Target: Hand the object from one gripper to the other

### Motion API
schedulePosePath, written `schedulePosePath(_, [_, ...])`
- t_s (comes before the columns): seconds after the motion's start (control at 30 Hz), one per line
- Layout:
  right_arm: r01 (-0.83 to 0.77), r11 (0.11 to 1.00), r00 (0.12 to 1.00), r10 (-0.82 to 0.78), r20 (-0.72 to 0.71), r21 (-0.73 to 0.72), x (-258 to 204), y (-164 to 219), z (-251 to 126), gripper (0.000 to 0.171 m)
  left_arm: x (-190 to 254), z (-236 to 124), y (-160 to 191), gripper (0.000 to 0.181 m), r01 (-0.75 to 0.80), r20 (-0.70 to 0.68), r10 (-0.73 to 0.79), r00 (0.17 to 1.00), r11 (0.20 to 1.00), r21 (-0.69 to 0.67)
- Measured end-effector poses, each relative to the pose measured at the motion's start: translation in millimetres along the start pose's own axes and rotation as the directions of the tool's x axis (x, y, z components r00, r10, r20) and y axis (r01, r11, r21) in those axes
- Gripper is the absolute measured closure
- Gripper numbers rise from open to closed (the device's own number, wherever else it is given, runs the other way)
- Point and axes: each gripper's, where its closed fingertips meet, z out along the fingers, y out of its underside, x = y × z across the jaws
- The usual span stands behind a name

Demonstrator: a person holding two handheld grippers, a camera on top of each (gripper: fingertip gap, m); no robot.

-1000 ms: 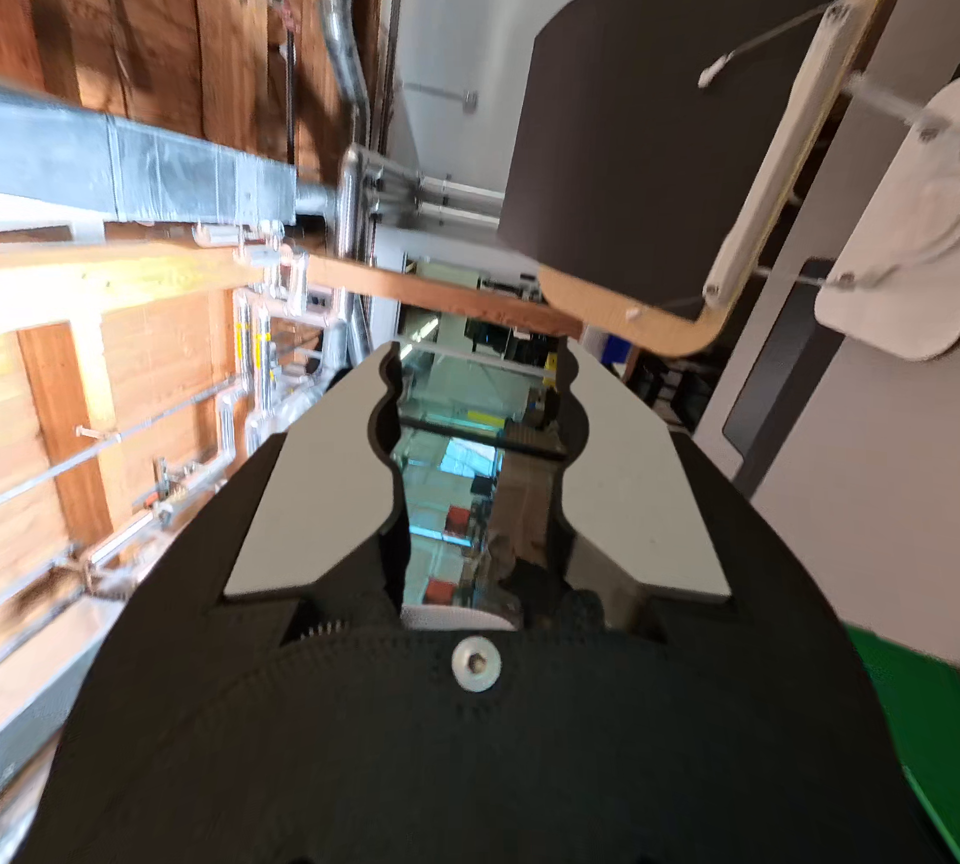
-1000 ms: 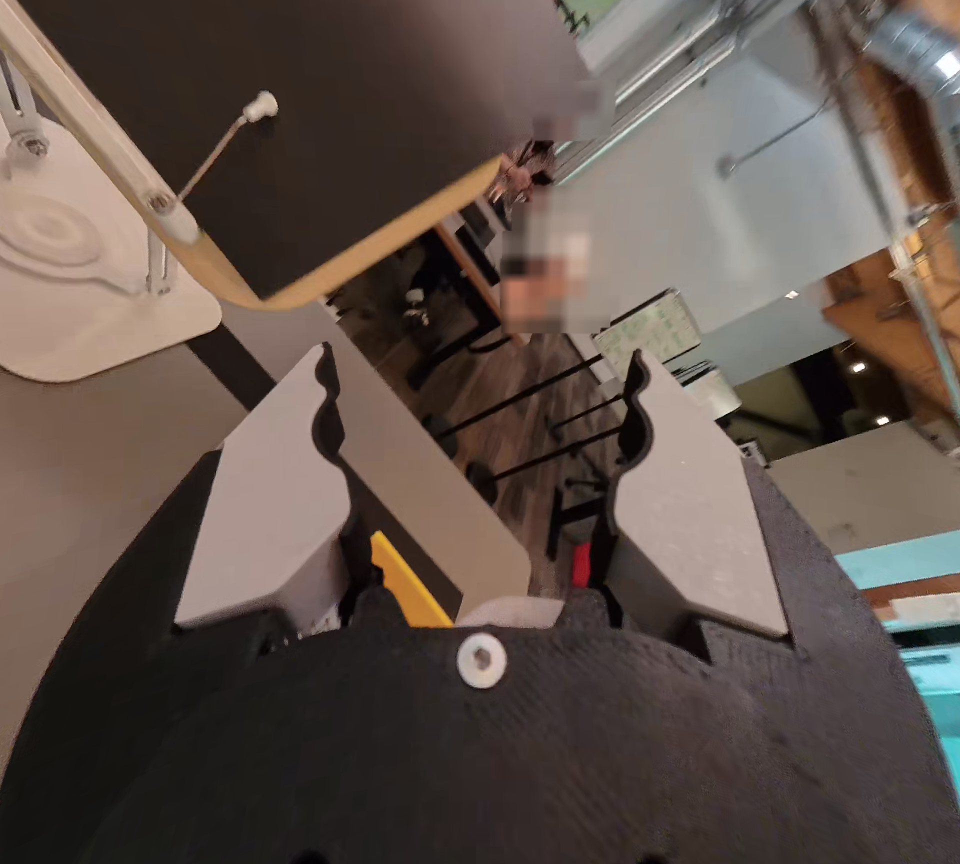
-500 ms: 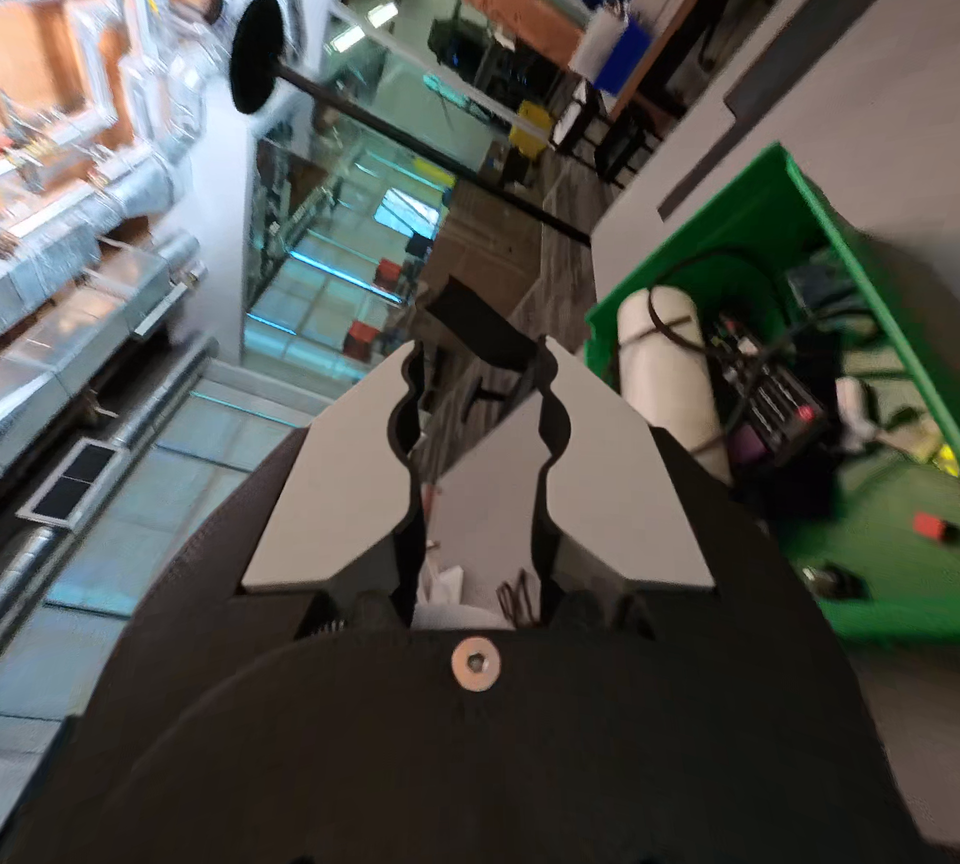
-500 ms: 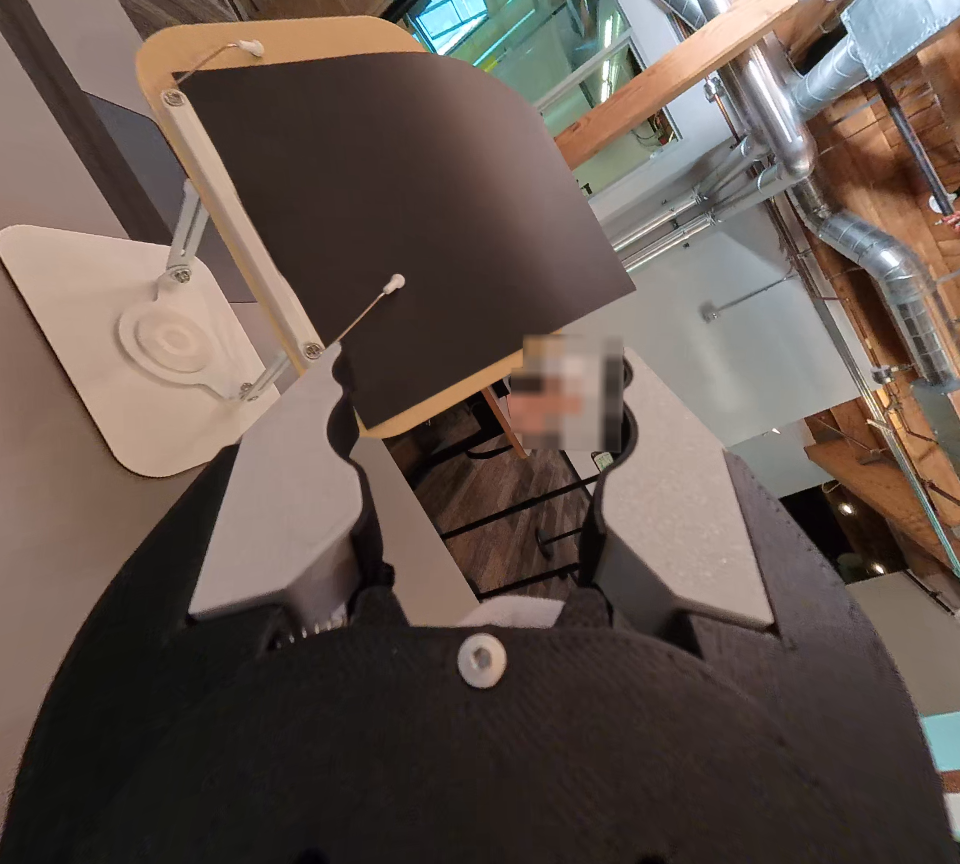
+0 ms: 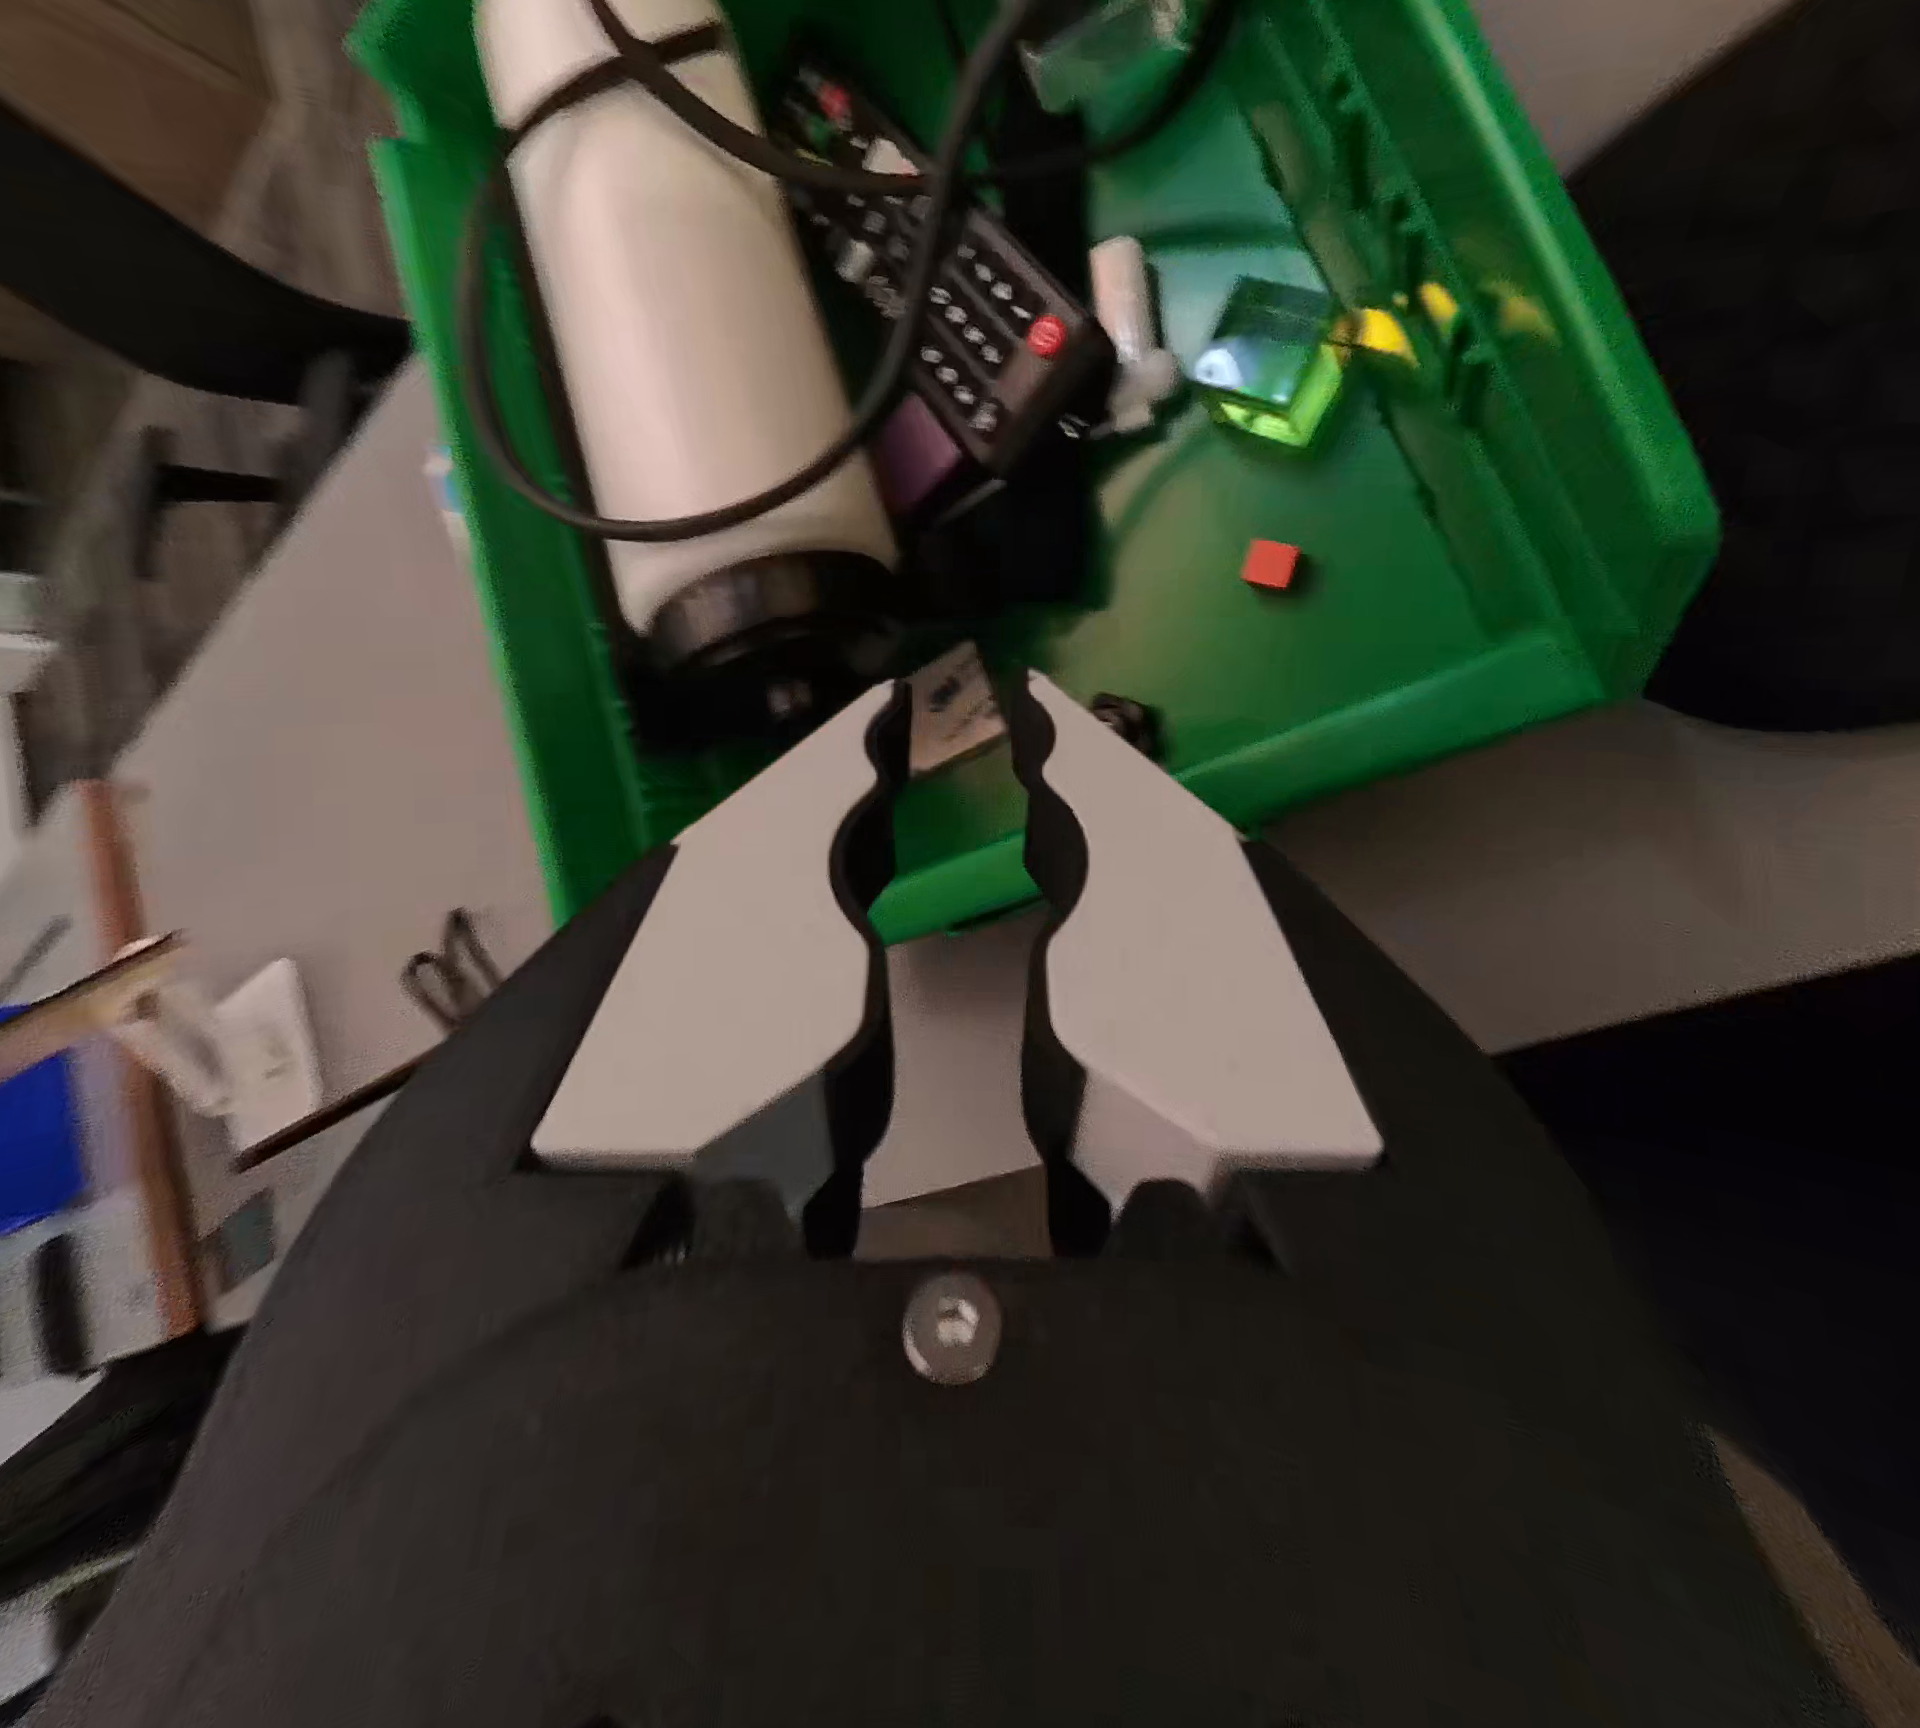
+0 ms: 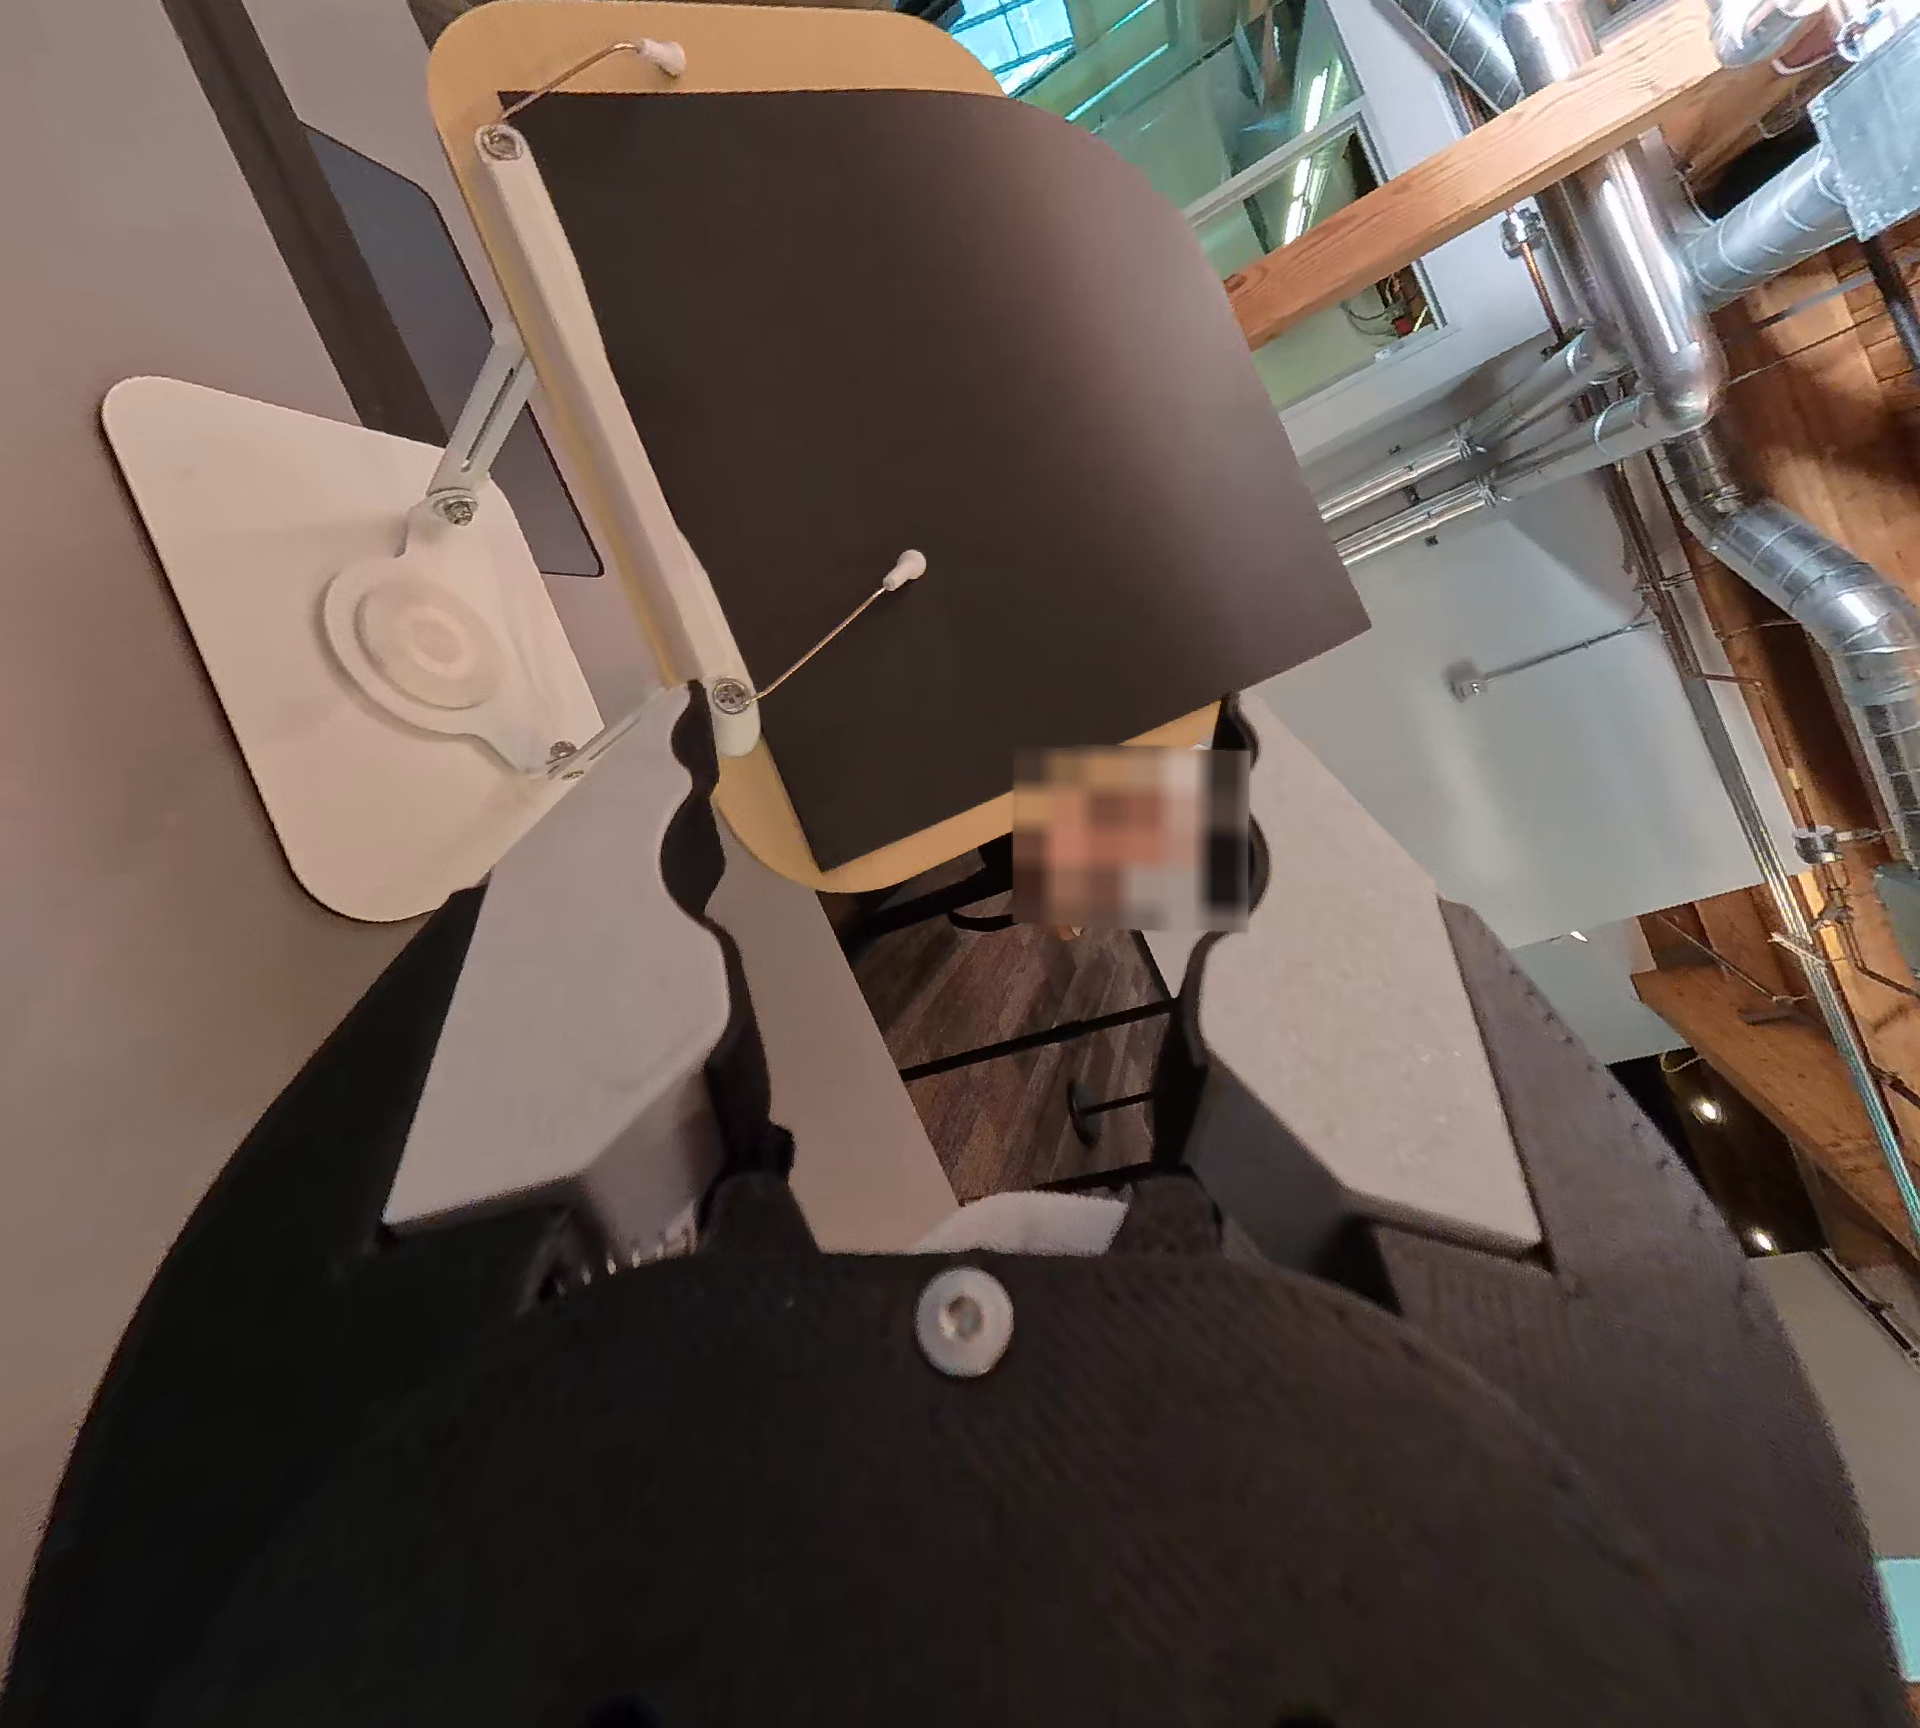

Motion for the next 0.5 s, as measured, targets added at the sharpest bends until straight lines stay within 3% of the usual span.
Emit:
schedulePosePath(0.2, [-0.002,1.000,0.999,0.002,0.033,0.003,-12.8,-2.1,5.7,0.078,13.9,21.7,21.7,0.170,-0.027,-0.165,-0.005,0.986,0.981,-0.193])
schedulePosePath(0.37, [0.001,1.000,0.999,0.000,0.044,-0.001,-16.8,-0.8,7.9,0.078,26.2,32.5,22.6,0.165,-0.076,-0.320,-0.016,0.947,0.959,-0.273])
schedulePosePath(0.5, [0.006,1.000,0.999,-0.006,0.049,-0.007,-19.3,1.2,9.6,0.078,22.2,37.4,30.2,0.160,-0.128,-0.352,-0.021,0.936,0.910,-0.395])
